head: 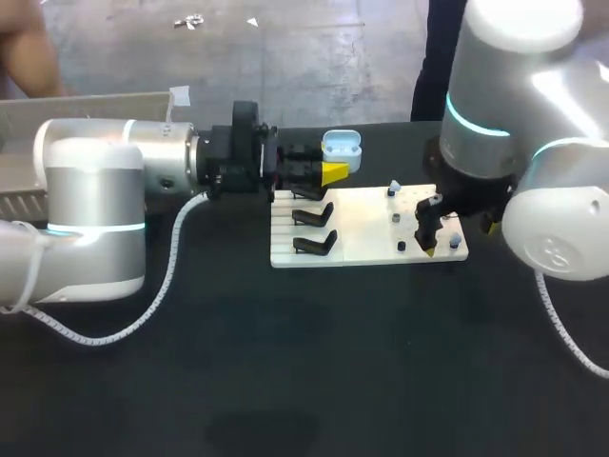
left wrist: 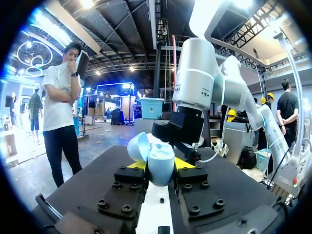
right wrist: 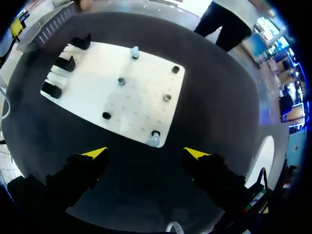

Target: Pick up each earbud case from the left stands, insert the matching earbuds, close the lid, and place the case in the box.

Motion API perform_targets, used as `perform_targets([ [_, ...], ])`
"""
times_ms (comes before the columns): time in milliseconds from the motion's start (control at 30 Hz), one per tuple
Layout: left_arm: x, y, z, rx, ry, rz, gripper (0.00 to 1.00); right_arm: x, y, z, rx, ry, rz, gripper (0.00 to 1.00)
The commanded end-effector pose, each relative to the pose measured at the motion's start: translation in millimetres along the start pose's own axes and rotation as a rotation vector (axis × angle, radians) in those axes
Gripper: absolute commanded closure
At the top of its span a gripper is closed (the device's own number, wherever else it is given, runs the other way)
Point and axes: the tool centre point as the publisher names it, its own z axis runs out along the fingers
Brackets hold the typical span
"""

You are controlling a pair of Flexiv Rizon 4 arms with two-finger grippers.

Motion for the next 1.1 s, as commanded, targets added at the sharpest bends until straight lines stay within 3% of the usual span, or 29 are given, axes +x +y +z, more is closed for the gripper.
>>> perform_targets([
  [33, 0.7, -1.1, 0.0, -0.005, -0.004, 0.003, 1.00, -7.0, 3.1, 6.4, 0.030, 0.007, 0.011, 0.00],
  [333, 0.7, -1.1, 0.0, -0.005, -0.004, 0.003, 1.00, -7.5, -1.6, 12.3, 0.084, 0.023, 0.029, 0.00],
  [367, 0.7, -1.1, 0.0, -0.005, -0.004, 0.003, 1.00, -7.3, -1.6, 12.5, 0.084, 0.023, 0.033, 0.05],
  [400, 0.7, -1.1, 0.0, -0.005, -0.004, 0.003, 1.00, -7.1, -1.1, 12.8, 0.087, 0.023, 0.036, 0.17],
  [533, 0.7, -1.1, 0.0, -0.005, -0.004, 0.003, 1.00, -6.7, 1.2, 14.4, 0.110, 0.028, 0.048, 0.13],
  [667, 0.7, -1.1, 0.0, -0.005, -0.004, 0.003, 1.00, -7.6, 1.5, 15.7, 0.123, 0.031, 0.056, 0.19],
  [900, 0.7, -1.1, 0.0, -0.005, -0.004, 0.003, 1.00, -9.4, 0.6, 19.5, 0.142, 0.036, 0.072, 0.50],
  [1100, 0.7, -1.1, 0.0, -0.005, -0.004, 0.003, 1.00, -11.3, -0.9, 19.7, 0.150, 0.037, 0.081, 0.53],
])
